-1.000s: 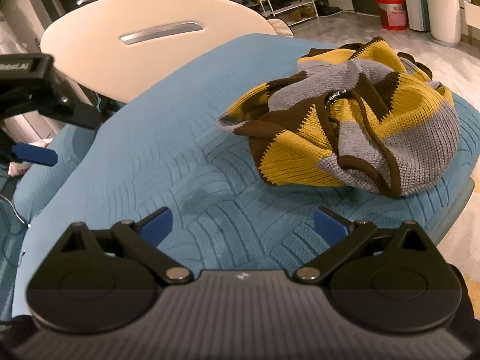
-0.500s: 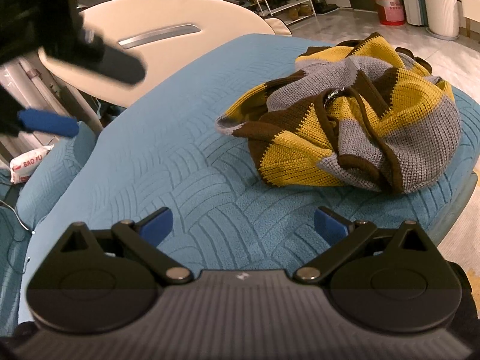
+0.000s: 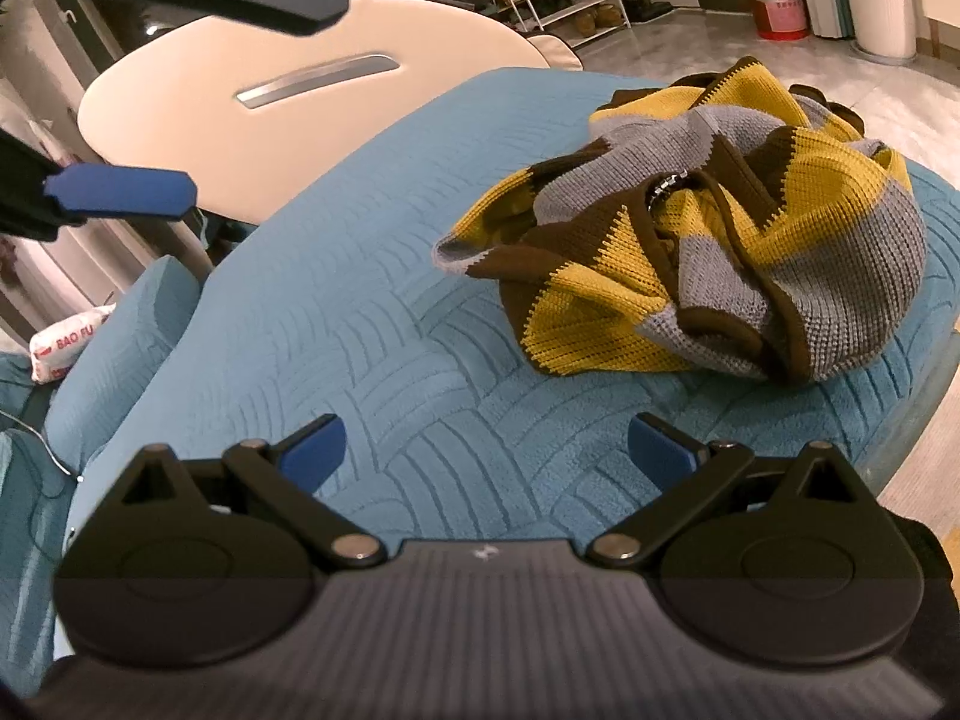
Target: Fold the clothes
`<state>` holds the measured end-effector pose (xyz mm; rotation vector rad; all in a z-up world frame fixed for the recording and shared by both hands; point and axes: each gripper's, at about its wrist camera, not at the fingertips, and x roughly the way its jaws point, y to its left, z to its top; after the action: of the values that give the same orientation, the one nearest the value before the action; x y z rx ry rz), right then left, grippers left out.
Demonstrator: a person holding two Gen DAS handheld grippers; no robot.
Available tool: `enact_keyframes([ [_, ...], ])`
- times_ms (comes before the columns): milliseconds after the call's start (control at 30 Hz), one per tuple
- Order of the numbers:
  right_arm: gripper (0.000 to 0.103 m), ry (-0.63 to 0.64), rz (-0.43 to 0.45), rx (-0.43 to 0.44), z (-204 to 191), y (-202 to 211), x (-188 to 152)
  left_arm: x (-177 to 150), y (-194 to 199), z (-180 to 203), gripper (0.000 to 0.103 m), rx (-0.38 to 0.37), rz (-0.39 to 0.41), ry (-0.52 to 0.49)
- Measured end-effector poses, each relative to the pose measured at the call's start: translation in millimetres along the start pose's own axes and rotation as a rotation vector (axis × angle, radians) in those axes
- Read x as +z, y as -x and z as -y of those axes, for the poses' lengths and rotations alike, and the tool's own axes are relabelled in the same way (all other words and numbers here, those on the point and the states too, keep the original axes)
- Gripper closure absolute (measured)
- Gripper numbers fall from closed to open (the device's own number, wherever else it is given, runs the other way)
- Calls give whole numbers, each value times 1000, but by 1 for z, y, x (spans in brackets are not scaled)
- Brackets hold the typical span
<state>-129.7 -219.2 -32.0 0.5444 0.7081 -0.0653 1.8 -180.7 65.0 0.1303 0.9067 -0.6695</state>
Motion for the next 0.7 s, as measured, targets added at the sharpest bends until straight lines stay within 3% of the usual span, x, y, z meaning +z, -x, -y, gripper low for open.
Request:
enact_keyframes([
  [333,0,-2,1,3,0,0,-1,-1,-11,-1,0,-1,-8,0],
  [567,0,-8,12,-10,1,1,0,0,-14,-32,0,33,-16,68],
  [700,0,-13,73,-56,2,5,2,-2,-12,-58,0,43,-12,133],
])
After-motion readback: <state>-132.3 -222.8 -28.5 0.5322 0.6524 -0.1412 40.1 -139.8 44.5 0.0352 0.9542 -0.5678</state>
